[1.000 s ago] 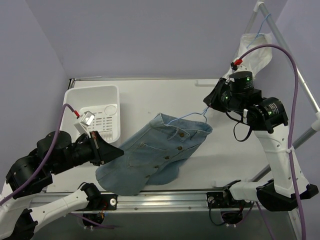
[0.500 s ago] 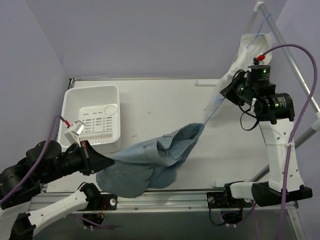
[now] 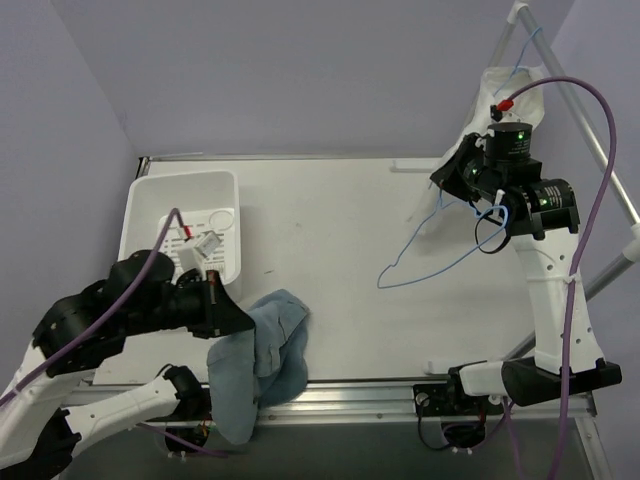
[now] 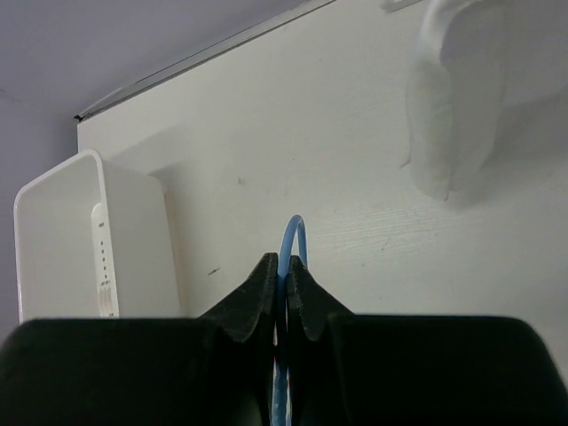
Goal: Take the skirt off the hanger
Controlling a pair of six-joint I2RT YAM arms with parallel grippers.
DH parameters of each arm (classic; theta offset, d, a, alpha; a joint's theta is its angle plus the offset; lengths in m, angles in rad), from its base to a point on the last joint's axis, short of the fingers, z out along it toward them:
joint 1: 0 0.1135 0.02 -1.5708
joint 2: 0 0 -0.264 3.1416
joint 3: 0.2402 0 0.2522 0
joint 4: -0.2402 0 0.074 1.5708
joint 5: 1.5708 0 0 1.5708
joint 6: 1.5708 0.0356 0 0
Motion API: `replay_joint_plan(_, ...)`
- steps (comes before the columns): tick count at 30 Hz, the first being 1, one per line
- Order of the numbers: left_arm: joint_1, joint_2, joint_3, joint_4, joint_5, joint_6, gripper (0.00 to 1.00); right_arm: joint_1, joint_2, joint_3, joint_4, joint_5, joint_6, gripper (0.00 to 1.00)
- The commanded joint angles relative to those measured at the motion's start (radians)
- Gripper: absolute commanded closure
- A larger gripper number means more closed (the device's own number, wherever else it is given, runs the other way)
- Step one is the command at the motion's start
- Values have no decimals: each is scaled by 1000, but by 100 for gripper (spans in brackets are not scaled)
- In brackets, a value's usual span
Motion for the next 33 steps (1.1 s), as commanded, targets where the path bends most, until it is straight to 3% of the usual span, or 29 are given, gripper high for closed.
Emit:
replay_joint_plan(1, 5, 115, 74, 177, 88, 83, 92, 46, 21, 76, 4, 0, -35, 100)
replay_joint_plan(5, 2, 216, 126, 295, 146, 98, 77, 115, 55, 131, -45, 93, -41, 100)
replay_joint_plan(12, -31, 319, 231, 416, 166, 95, 54, 159, 49, 42, -36, 138, -26, 100)
replay_joint_plan(22, -74, 480, 493, 294, 63, 74, 54, 263, 84, -134, -19, 326, -35, 100)
replay_joint_plan(28, -77, 546, 508, 332, 72, 17, 55, 349, 129, -168, -20, 448, -43, 100)
replay_joint_plan(33, -87, 615, 623, 286, 60, 28, 55, 401, 152, -185, -33, 518, -47, 100)
